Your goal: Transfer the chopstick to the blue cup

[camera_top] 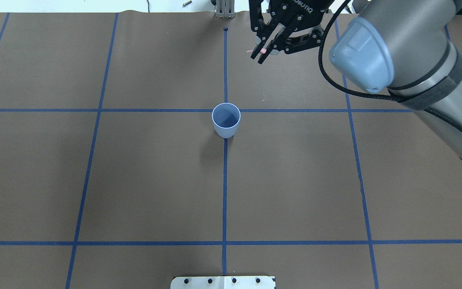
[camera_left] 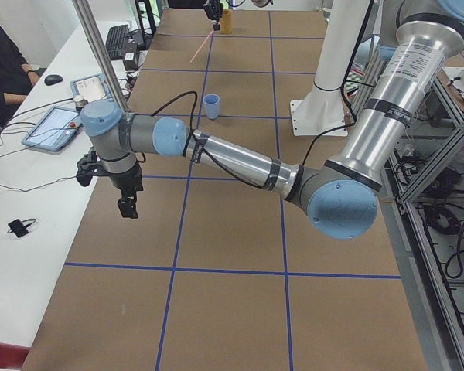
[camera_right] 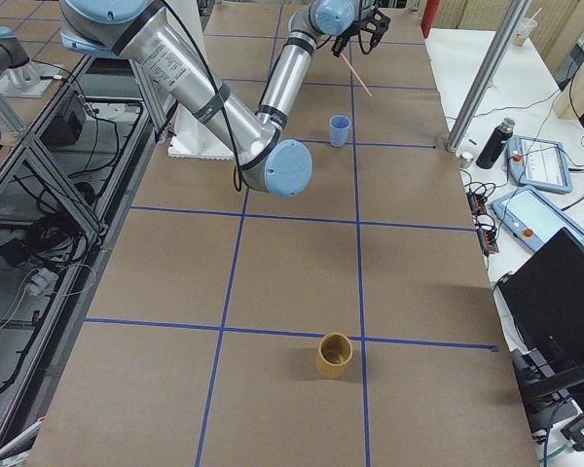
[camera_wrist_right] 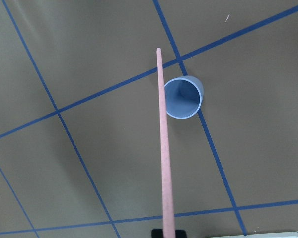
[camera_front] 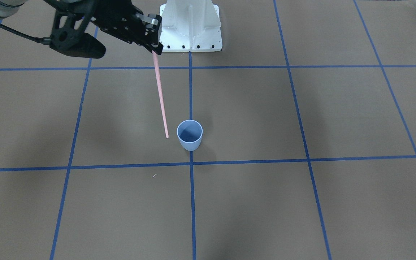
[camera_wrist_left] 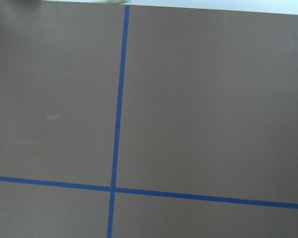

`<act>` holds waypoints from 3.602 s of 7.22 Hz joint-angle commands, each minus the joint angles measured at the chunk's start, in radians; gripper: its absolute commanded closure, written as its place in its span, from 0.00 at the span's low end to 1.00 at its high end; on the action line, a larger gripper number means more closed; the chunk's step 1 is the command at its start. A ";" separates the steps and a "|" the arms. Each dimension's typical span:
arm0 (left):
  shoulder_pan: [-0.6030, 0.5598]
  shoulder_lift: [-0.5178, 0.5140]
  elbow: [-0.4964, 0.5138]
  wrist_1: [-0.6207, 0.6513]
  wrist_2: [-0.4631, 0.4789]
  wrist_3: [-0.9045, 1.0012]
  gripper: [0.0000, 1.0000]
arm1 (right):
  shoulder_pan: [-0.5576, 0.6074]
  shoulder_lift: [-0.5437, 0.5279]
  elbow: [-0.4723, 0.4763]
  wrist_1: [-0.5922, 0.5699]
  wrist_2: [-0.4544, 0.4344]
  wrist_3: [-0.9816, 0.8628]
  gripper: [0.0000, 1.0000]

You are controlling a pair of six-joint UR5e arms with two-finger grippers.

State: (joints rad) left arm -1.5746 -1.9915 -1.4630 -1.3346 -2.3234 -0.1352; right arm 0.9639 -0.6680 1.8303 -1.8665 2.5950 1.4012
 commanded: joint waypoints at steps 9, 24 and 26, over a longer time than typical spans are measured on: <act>-0.004 0.007 0.050 -0.046 -0.002 -0.001 0.02 | -0.156 -0.036 -0.175 0.127 0.017 0.064 1.00; -0.005 0.190 -0.002 -0.342 -0.005 0.000 0.02 | 0.324 -0.750 -0.003 0.294 -0.411 -1.013 0.00; -0.005 0.239 -0.005 -0.359 -0.007 0.003 0.02 | 0.412 -0.817 -0.049 0.306 -0.385 -1.071 0.00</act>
State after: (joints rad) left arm -1.5798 -1.7827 -1.4645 -1.6835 -2.3296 -0.1331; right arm 1.3236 -1.4422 1.8109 -1.5654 2.1967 0.3876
